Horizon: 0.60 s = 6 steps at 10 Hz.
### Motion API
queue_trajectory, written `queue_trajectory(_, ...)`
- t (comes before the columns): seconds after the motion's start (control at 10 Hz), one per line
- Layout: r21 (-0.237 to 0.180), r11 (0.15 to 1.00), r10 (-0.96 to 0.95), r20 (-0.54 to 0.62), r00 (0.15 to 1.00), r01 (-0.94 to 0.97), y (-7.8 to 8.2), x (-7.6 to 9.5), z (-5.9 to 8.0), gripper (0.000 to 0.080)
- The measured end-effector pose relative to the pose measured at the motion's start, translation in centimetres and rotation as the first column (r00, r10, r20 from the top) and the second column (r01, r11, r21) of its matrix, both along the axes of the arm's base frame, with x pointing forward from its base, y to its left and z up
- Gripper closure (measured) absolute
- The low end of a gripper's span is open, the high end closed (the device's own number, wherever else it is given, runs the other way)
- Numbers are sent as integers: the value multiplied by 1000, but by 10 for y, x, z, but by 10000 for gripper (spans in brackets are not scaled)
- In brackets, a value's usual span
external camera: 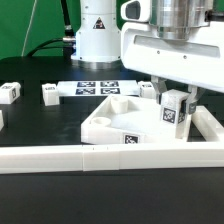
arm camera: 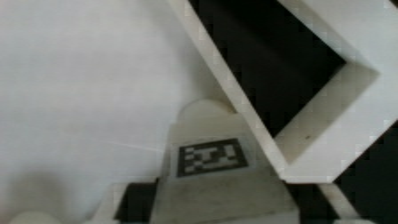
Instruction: Assemble one leg
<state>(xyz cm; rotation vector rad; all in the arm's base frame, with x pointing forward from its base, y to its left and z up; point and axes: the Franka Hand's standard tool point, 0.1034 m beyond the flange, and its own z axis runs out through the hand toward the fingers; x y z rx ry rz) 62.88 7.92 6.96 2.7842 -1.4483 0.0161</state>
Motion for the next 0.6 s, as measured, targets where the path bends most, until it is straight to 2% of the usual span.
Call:
queue_trajectory(0.1,1,1000,5,0,1000,-5,1,0,-1,470)
queue_trajectory(0.2,1,1000,5,0,1000,-5,1,0,-1,281)
queue_trajectory(0.3,1,1000,5,-1,1000,-5,1,0,-1,190)
queue_trajectory(0.6,1,1000,5,-1,1000,-5,1,-1,-2,153)
